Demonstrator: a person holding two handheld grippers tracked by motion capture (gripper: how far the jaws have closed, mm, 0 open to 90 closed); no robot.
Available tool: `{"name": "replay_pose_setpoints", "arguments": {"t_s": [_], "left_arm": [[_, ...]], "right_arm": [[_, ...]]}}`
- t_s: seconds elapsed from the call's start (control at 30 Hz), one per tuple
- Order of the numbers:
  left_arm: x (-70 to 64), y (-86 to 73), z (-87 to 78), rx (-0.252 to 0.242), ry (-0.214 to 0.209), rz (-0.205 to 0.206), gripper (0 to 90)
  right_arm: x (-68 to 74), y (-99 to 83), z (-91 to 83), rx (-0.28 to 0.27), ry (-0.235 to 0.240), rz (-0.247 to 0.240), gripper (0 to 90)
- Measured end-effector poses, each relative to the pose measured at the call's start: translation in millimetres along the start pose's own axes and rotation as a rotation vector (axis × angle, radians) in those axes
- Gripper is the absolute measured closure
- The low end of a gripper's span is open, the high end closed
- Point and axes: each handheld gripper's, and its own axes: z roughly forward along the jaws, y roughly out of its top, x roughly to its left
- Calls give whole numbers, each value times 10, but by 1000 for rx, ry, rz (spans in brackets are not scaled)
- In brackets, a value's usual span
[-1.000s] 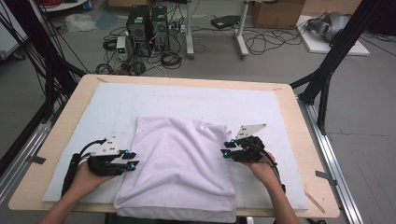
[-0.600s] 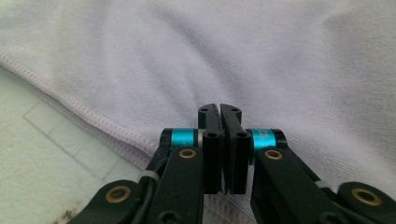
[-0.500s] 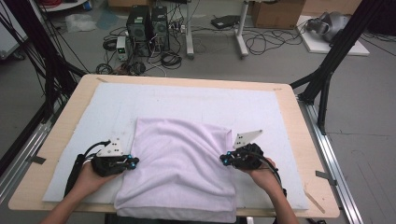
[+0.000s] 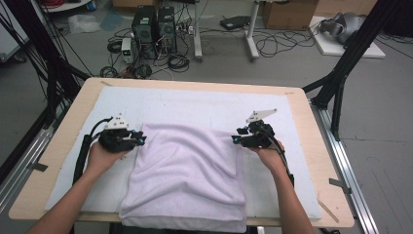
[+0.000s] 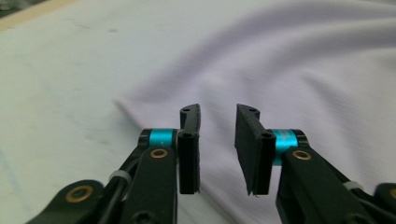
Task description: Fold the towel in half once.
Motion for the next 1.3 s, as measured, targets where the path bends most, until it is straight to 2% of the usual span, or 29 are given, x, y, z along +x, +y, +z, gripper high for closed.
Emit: {"name": "replay_pose_setpoints", "arguments": {"t_s": [0.07, 0.1, 0.13, 0.2, 0.27, 0.3, 0.33, 0.37, 0.4, 0.43, 0.47, 0.5, 0.57, 0.6, 0.7, 0.73, 0.8, 0.87, 0.93, 0.97, 1.0, 1.03, 1.07, 1.1, 1.13, 1.17, 1.23, 1.3], "left_arm": [[150, 12, 119, 16, 21, -40, 620], [221, 7, 190, 26, 18, -69, 595], [258, 10, 232, 40, 17, -79, 551], [310, 28, 327, 52, 27, -104, 486], [345, 40, 397, 56, 40, -128, 454], [366, 42, 426, 77, 43, -136, 458], [370, 37, 443, 88, 46, -137, 476], [361, 20, 469, 109, 36, -117, 543], [349, 18, 471, 108, 40, -101, 636], [346, 22, 466, 98, 11, -100, 689], [326, 32, 471, 95, 14, -88, 825], [310, 42, 475, 98, 26, -70, 838], [295, 67, 473, 82, 54, -62, 853], [295, 82, 465, 69, 63, -65, 856], [324, 212, 428, 30, 97, -55, 859], [330, 277, 413, 10, 122, -46, 860], [375, 444, 390, -6, 144, -42, 861], [416, 631, 355, -33, 177, -30, 861], [463, 825, 318, -65, 195, -22, 861], [490, 915, 311, -60, 199, -21, 860], [510, 993, 322, -59, 225, -11, 855], [523, 1024, 336, -54, 245, -13, 819], [539, 1040, 352, -45, 278, -24, 705], [560, 1023, 362, -41, 284, -40, 596], [587, 985, 368, -24, 264, -53, 592], [601, 911, 377, -7, 251, -59, 584], [602, 782, 357, 1, 228, -63, 582], [582, 625, 307, 3, 184, -68, 583]], "right_arm": [[-124, -14, 101, 36, 7, 37, 438], [-162, -22, 140, 53, 5, 50, 422], [-194, -40, 170, 51, 0, 54, 414], [-240, -62, 213, 37, 11, 74, 420], [-282, -89, 277, 68, 15, 90, 460], [-296, -94, 299, 77, 22, 89, 497], [-306, -89, 284, 75, 26, 85, 632], [-306, -90, 280, 81, 54, 85, 699], [-291, -84, 283, 87, 59, 64, 774], [-283, -73, 277, 93, 72, 49, 833], [-261, -55, 272, 103, 69, 35, 846], [-260, -33, 272, 117, 60, 17, 852], [-266, 15, 263, 132, 30, 12, 860], [-276, 45, 245, 129, 0, 5, 861], [-340, 142, 179, 110, -39, 14, 863], [-368, 184, 156, 108, -51, 16, 863], [-425, 275, 90, 76, -95, 10, 863], [-507, 398, 25, 58, -116, 26, 863], [-576, 549, -54, 38, -148, 19, 863], [-608, 635, -94, 33, -161, 20, 863], [-643, 714, -128, 17, -173, 17, 858], [-684, 785, -150, -11, -189, 22, 804], [-709, 811, -150, -27, -198, 35, 648], [-733, 818, -138, -47, -219, 54, 600], [-758, 796, -115, -51, -204, 79, 571], [-772, 759, -76, -32, -179, 97, 540], [-729, 654, 4, 16, -150, 88, 509], [-657, 531, 44, 54, -137, 67, 469]]}}
